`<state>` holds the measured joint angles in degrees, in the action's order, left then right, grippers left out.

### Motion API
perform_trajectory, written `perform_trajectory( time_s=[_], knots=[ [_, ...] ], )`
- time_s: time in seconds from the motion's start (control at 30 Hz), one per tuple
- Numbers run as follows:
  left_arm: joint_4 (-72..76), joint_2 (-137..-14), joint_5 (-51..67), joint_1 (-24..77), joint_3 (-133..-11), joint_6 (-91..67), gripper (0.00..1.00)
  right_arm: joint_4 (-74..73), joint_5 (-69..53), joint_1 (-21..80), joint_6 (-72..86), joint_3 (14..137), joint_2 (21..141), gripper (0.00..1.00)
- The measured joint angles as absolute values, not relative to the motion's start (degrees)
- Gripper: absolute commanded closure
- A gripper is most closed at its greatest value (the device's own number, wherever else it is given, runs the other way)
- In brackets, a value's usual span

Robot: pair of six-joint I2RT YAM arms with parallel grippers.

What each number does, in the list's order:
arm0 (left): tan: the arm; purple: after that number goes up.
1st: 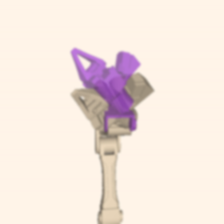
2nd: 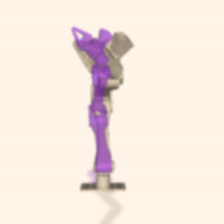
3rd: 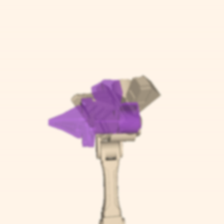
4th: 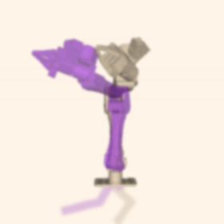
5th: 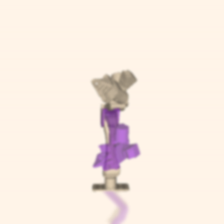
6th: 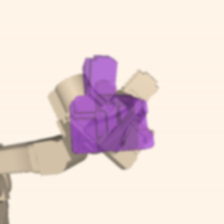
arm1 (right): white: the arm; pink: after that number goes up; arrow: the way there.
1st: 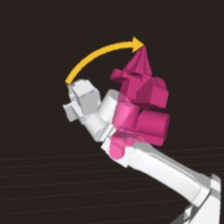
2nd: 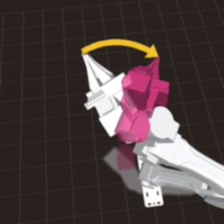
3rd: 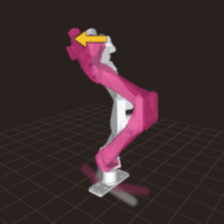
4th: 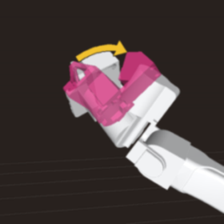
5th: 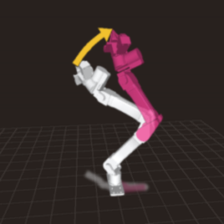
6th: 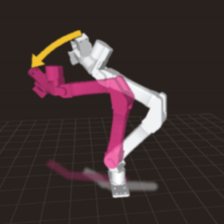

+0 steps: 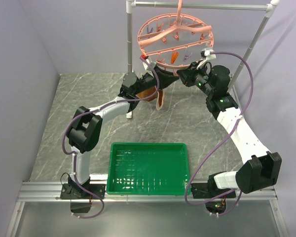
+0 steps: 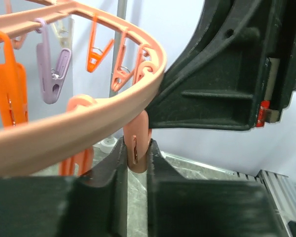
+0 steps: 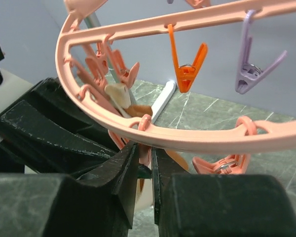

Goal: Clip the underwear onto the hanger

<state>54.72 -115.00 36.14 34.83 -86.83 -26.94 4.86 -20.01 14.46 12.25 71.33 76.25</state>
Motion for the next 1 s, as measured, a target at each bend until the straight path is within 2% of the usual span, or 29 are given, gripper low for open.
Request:
perform_trajectory(
  time_s=[0.07,0.1,0.2,0.43,0.67,1.0],
  knots=[
    [54.89,-115.00,36.25,34.68,-86.83,-26.70,1.00,4.93,-19.59,14.41,13.26,71.37,76.27,0.72],
    [54.74,-115.00,36.07,34.70,-86.83,-26.37,1.00,4.89,-19.22,14.41,13.93,71.40,76.27,0.62],
    [54.59,-115.00,34.98,34.94,-86.59,-25.28,1.00,4.43,-18.74,14.41,15.66,71.68,76.31,0.51],
    [54.87,-114.98,32.51,35.31,-84.95,-21.37,1.00,3.53,-18.79,14.41,18.26,72.07,76.31,0.46],
    [57.25,-115.00,31.83,35.48,-83.48,-20.21,1.00,3.42,-21.06,14.41,20.12,72.07,76.31,0.33],
    [62.46,-115.00,32.01,35.94,-82.06,-17.85,1.00,3.09,-20.84,14.41,21.39,72.07,76.31,0.31]
  ],
)
